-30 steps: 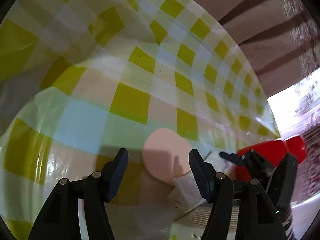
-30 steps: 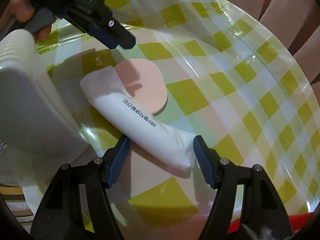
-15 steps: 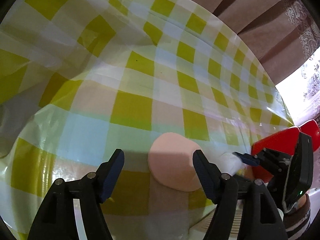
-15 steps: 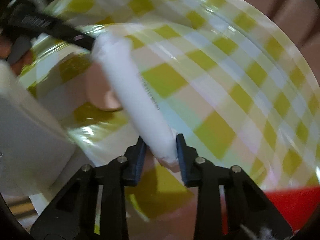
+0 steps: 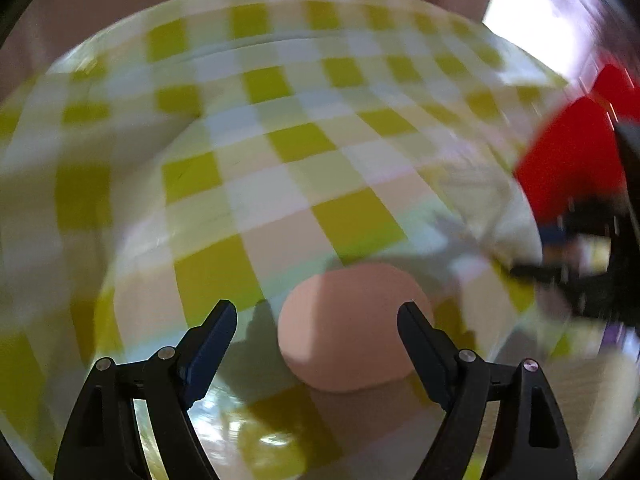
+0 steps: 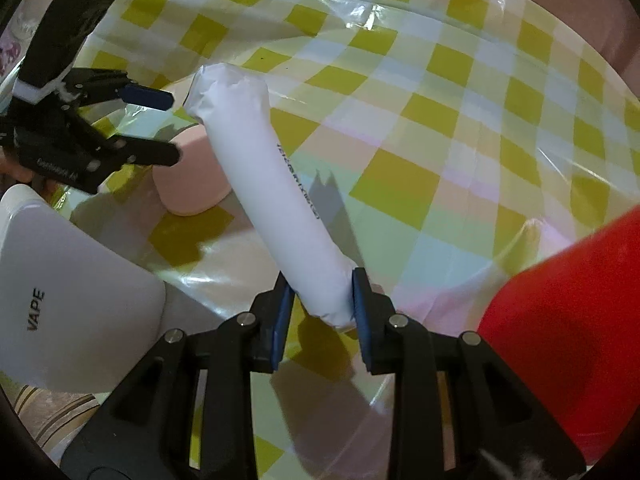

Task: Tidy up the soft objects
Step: 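Close the left gripper on the pink oval sponge and lift it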

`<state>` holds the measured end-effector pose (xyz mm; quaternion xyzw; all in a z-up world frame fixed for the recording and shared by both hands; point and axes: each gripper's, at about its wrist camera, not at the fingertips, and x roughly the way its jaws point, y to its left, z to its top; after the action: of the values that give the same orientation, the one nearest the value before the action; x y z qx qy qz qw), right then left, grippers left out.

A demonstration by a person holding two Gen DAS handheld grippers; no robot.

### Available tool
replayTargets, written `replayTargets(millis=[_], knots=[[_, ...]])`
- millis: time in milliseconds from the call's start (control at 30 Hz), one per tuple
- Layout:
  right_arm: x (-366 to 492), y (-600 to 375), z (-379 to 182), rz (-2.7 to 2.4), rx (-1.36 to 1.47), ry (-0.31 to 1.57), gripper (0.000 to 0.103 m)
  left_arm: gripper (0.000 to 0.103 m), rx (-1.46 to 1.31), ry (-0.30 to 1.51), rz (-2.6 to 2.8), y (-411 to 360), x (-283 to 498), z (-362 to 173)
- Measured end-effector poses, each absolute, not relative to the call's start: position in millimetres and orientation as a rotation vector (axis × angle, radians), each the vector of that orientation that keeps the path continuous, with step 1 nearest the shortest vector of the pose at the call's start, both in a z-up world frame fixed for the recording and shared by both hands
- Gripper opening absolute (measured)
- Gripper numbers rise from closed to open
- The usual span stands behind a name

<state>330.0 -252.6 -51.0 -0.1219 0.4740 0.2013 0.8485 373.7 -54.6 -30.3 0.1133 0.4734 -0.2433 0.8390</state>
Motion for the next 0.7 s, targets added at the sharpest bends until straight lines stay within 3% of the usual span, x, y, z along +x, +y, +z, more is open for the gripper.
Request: replayTargets(millis=[467, 700], knots=[[333, -259, -49, 0.388, -0.198, 1.016, 0.033, 0.086, 0.575, 0.940, -0.683, -60, 342, -54], [337, -263, -50, 0.364, -0.137, 1.022, 0.033, 0.100, 0.571, 0.878, -0.722, -73, 371, -58]])
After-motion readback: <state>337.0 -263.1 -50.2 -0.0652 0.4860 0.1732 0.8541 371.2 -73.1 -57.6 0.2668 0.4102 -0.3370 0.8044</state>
